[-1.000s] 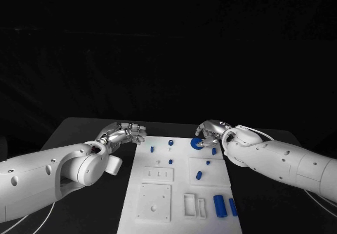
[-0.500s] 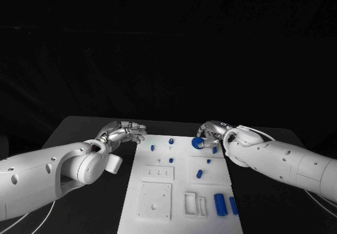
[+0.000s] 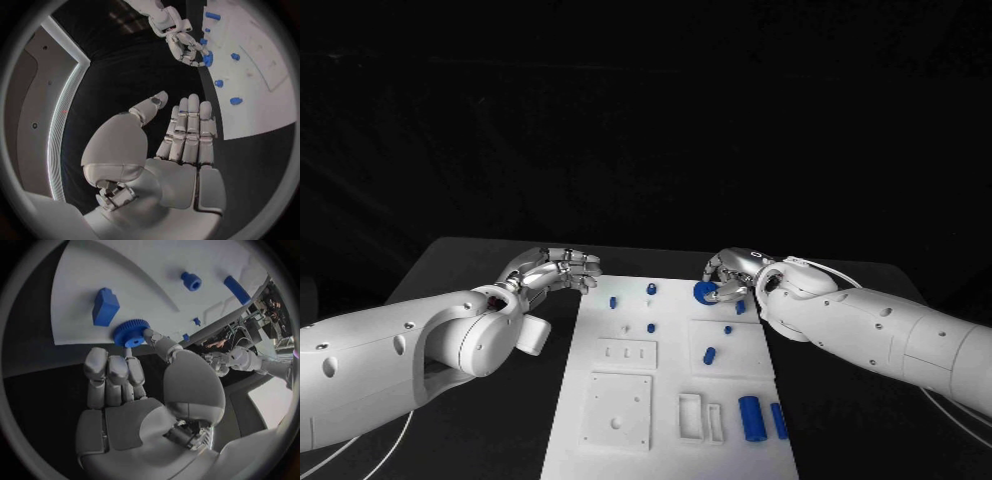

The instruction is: Assemble the parts on the task board

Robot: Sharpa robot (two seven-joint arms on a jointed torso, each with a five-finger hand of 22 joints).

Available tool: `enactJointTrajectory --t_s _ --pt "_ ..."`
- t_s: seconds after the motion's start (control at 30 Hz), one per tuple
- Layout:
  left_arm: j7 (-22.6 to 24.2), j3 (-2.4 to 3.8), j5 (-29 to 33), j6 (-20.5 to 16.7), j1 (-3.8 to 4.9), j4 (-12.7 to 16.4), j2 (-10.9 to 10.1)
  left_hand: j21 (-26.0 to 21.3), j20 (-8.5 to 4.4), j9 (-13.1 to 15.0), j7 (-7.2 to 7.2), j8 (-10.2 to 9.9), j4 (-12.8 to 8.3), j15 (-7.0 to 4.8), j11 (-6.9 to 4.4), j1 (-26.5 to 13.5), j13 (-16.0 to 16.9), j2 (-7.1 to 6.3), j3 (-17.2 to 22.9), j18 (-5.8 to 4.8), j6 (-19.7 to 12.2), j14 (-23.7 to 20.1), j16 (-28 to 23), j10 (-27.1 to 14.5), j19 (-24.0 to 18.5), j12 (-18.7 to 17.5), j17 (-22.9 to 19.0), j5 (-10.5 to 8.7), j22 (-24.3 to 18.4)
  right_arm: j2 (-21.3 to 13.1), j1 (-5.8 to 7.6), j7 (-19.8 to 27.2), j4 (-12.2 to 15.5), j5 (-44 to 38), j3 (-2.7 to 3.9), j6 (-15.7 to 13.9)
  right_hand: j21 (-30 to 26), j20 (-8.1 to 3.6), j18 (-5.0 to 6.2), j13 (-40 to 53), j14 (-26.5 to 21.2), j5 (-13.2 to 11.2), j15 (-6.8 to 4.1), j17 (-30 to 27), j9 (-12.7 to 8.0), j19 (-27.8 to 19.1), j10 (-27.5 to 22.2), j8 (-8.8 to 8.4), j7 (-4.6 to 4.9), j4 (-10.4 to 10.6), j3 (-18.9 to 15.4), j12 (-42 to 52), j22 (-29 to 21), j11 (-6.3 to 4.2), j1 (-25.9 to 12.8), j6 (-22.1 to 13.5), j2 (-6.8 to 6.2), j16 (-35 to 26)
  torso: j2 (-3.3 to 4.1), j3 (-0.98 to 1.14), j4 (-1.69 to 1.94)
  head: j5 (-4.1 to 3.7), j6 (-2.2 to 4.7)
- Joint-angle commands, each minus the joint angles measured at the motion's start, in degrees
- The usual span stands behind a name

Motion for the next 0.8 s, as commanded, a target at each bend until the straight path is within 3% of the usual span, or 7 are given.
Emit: enactJointTrajectory --t_s 0.03,0.2,0.3,0.5,0.7,0.77,0.8 --pt "0.45 0.05 -0.14 0.85 0.08 0.19 0.0 0.21 0.01 0.09 -0.04 -0.4 -0.12 0.19 0.16 -0.1 -0.09 -0.36 0.08 1.06 0.0 0.26 -0.24 0.25 -0.58 -0.34 0.1 -0.23 -0.06 0.02 -0.55 0.11 0.21 -2.39 -0.2 1.17 0.26 -0.05 6.8 6.01 -0.05 -0.29 -0.21 0.15 -0.01 -0.33 -0.21 0.37 -0.05 -0.16 0.33 0.35 1.25 -0.04 0.19 0.75 -0.08 -0.09 0.03 0.0 -0.05 0.1 -0.07" --pt "0.39 0.05 -0.14 0.88 0.08 0.11 0.06 0.22 0.01 0.09 -0.04 -0.41 -0.12 0.19 0.17 -0.1 -0.1 -0.37 0.08 1.06 0.0 0.26 -0.26 0.25 -0.59 -0.36 0.1 -0.23 -0.07 -0.23 -0.9 -0.02 0.49 -4.63 -0.21 1.11 0.53 -0.06 6.8 6.02 0.03 -1.93 -0.32 0.51 0.18 -0.57 -0.2 0.86 -0.2 -0.71 1.66 0.24 1.17 -0.18 1.33 1.7 0.46 -0.34 0.01 0.03 -0.04 0.05 -0.23" --pt "0.31 0.05 -0.14 0.87 0.08 0.05 -0.01 0.22 0.01 0.1 -0.03 -0.42 -0.11 0.19 0.17 -0.1 -0.1 -0.37 0.09 1.06 -0.01 0.26 -0.27 0.25 -0.59 -0.37 0.11 -0.23 -0.07 -0.39 -0.96 -0.07 0.38 -4.76 -0.22 1.89 0.69 0.01 6.8 5.91 0.08 -0.85 -0.28 0.7 0.06 -0.67 -0.42 0.66 -0.14 -0.87 2.41 -0.02 1.15 -0.13 1.49 1.43 0.09 -0.52 0.0 0.02 0.01 -0.01 -0.33" --pt "0.26 0.04 -0.14 0.84 0.08 -0.03 -0.01 0.22 0.01 0.1 -0.03 -0.43 -0.11 0.19 0.18 -0.11 -0.12 -0.37 0.09 1.06 -0.02 0.26 -0.29 0.23 -0.6 -0.4 0.11 -0.23 -0.08 -0.66 -1.19 0.33 0.42 -3.56 -0.22 2.48 1.03 0.1 6.8 5.71 0.17 5.58 -0.05 1.2 -0.34 -0.9 -0.99 -0.12 0.11 -2.01 2.22 -0.58 1.08 0.11 1.38 -0.03 -0.59 -0.91 0.0 0.06 -0.07 0.03 -0.31" --pt "0.19 0.04 -0.14 0.81 0.08 -0.06 -0.06 0.23 0.01 0.11 -0.02 -0.44 -0.09 0.2 0.2 -0.11 -0.13 -0.37 0.09 1.06 -0.03 0.26 -0.31 0.21 -0.61 -0.43 0.12 -0.23 -0.09 -0.9 -1.27 0.72 0.44 -1.84 -0.22 3.5 1.3 0.24 6.8 5.63 0.34 19.1 -0.08 1.83 -0.39 -1.01 -1.31 -0.27 0.0 -2.45 1.25 -0.96 0.98 0.04 0.5 -0.85 -0.53 -1.4 0.0 0.04 -0.05 0.01 -0.33" --pt "0.17 0.04 -0.14 0.82 0.08 -0.09 -0.07 0.23 0.01 0.11 -0.01 -0.45 -0.09 0.2 0.2 -0.11 -0.13 -0.37 0.09 1.06 -0.03 0.26 -0.31 0.2 -0.61 -0.44 0.13 -0.23 -0.1 -0.95 -1.28 0.83 0.37 -1.52 -0.22 3.66 1.32 0.24 6.8 5.61 0.36 20.76 -0.1 1.9 -0.41 -1.02 -1.36 -0.32 0.02 -2.43 1.12 -1.01 0.96 0.04 0.39 -1.01 -0.54 -1.46 0.0 0.07 -0.07 0.0 -0.33" --pt "0.17 0.04 -0.14 0.78 0.08 -0.08 -0.07 0.23 0.01 0.11 -0.01 -0.46 -0.09 0.2 0.21 -0.12 -0.14 -0.37 0.09 1.06 -0.04 0.26 -0.32 0.19 -0.61 -0.45 0.13 -0.24 -0.1 -0.96 -1.28 0.85 0.34 -1.38 -0.22 3.73 1.34 0.25 6.8 5.53 0.38 22.86 -0.11 2.01 -0.44 -1.01 -1.53 -0.41 0.04 -2.38 0.8 -1.18 0.95 0.05 0.15 -1.29 -0.61 -1.54 0.0 0.06 -0.07 0.0 -0.33"
